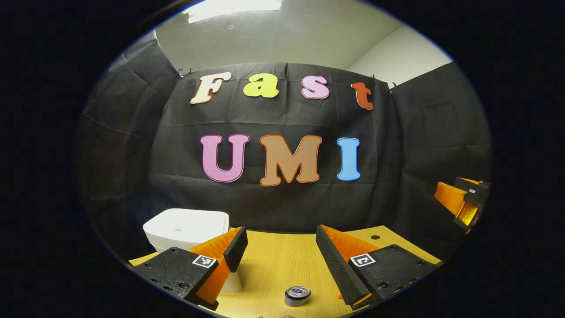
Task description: Press the lid of the desktop garbage bin to open it, pick up the crumpled paper on the desktop and throw it into the bin, then pick up the pop can on the desktop and drop it into the bin, and finally close the garbage bin lid.
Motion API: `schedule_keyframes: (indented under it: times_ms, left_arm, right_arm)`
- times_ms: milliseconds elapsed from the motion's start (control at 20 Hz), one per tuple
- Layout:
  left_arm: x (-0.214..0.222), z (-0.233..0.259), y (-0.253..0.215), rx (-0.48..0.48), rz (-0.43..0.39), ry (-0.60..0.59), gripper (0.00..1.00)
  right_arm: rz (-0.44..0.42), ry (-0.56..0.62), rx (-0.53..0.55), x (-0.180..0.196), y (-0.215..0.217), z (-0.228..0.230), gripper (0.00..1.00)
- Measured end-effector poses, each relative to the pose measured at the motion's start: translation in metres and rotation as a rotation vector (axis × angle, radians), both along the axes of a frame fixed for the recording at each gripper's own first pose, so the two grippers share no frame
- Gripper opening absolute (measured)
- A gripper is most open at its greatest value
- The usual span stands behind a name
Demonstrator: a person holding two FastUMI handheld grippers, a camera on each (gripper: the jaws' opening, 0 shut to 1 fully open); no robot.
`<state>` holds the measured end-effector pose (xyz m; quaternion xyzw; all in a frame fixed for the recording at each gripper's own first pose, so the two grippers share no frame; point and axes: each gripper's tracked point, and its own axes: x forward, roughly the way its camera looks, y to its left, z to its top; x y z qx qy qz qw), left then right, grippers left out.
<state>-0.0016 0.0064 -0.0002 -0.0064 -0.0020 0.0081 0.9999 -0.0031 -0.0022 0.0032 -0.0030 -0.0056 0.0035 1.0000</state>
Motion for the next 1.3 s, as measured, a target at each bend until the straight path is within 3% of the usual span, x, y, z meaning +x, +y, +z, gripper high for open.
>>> schedule_keyframes:
  times_ms: [1300]
  left_arm:
    - [-0.007,0.015,0.005,0.047,0.017,-0.034,0.94]
  right_arm:
    - [-0.007,0.020,0.014,-0.003,-0.011,-0.004,1.00]
